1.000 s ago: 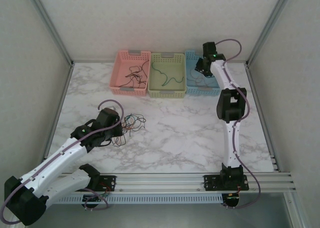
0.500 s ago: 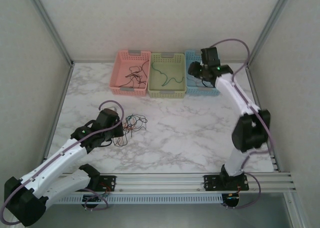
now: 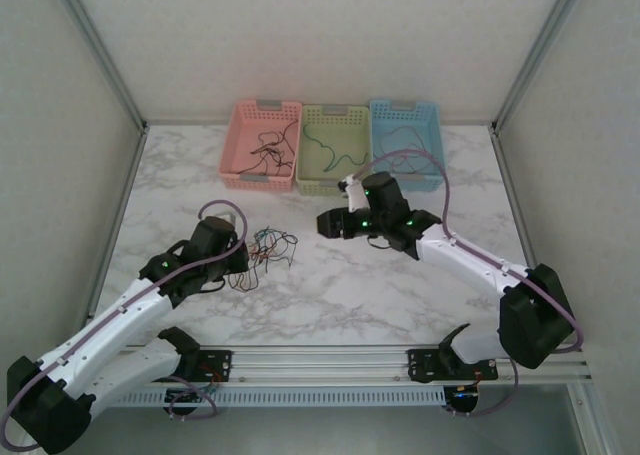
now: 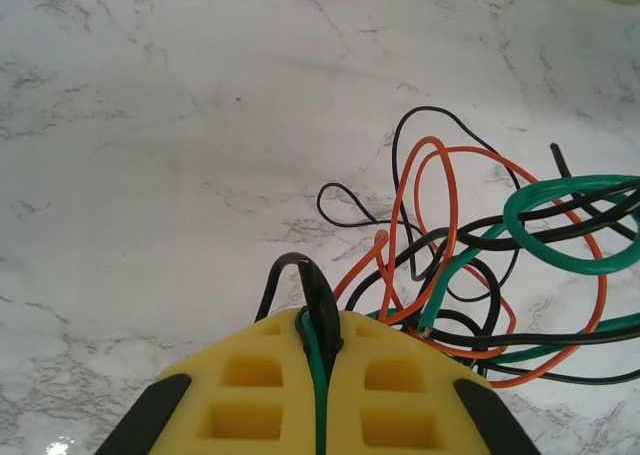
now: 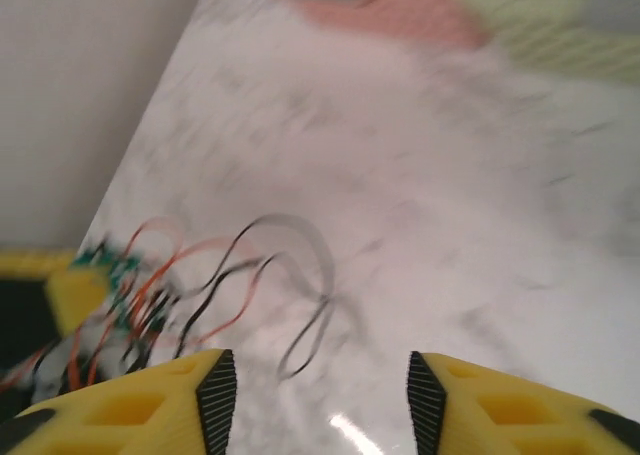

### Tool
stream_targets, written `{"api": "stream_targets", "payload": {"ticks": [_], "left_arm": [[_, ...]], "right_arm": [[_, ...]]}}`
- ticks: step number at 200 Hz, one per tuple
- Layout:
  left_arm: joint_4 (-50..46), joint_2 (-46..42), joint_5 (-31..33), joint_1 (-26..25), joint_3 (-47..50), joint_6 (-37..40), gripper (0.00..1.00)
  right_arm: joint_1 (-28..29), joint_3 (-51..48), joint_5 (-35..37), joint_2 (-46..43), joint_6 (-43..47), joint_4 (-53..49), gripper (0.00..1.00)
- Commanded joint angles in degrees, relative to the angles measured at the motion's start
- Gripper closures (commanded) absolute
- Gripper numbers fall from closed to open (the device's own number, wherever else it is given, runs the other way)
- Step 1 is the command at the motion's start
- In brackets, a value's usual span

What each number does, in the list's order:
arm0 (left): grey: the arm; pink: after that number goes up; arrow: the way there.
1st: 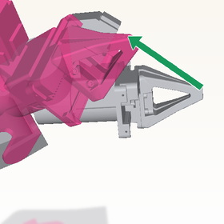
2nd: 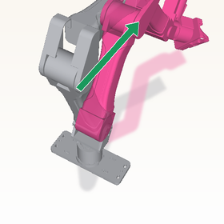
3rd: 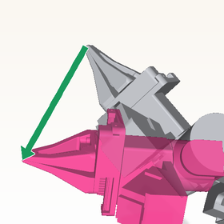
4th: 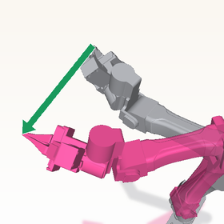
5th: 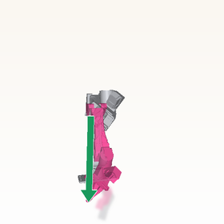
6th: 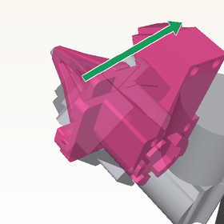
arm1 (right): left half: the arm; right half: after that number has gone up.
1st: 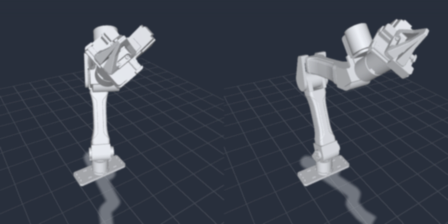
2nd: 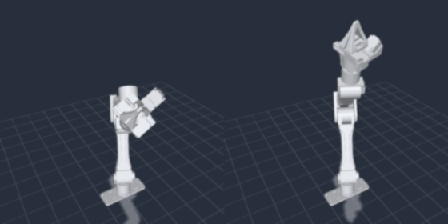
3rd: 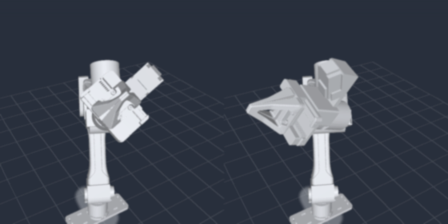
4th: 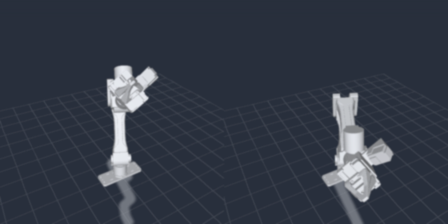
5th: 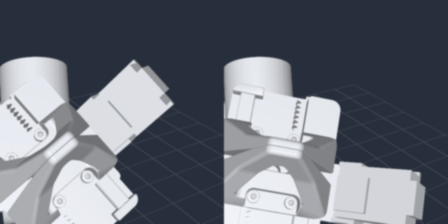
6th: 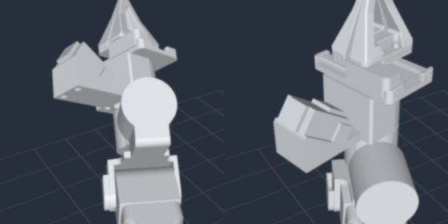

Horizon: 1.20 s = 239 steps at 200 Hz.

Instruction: Untangle the cables

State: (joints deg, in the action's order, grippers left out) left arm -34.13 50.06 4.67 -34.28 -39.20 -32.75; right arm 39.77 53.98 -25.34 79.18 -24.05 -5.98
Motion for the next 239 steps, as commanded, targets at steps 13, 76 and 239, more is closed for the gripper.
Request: {"api": "stream_targets", "payload": {"ticks": [13, 76, 239], "left_arm": [[-0.1, -0.3, -1.6, 0.4, -1.2, 0.9, 1.00], [0.0, -1.2, -1.9, 0.4, -1.1, 0.7, 1.00], [-3.9, -8.3, 1.5, 0.4, -1.8, -2.4, 0.31]], "right_arm": [[4.3, 0.7, -8.4, 0.0, 6.3, 3.4, 0.42], [7.5, 4.7, -8.8, 6.3, 8.1, 0.6, 0.44], [3.3, 1.3, -0.4, -1.1, 10.1, -0.5, 1.00]]}}
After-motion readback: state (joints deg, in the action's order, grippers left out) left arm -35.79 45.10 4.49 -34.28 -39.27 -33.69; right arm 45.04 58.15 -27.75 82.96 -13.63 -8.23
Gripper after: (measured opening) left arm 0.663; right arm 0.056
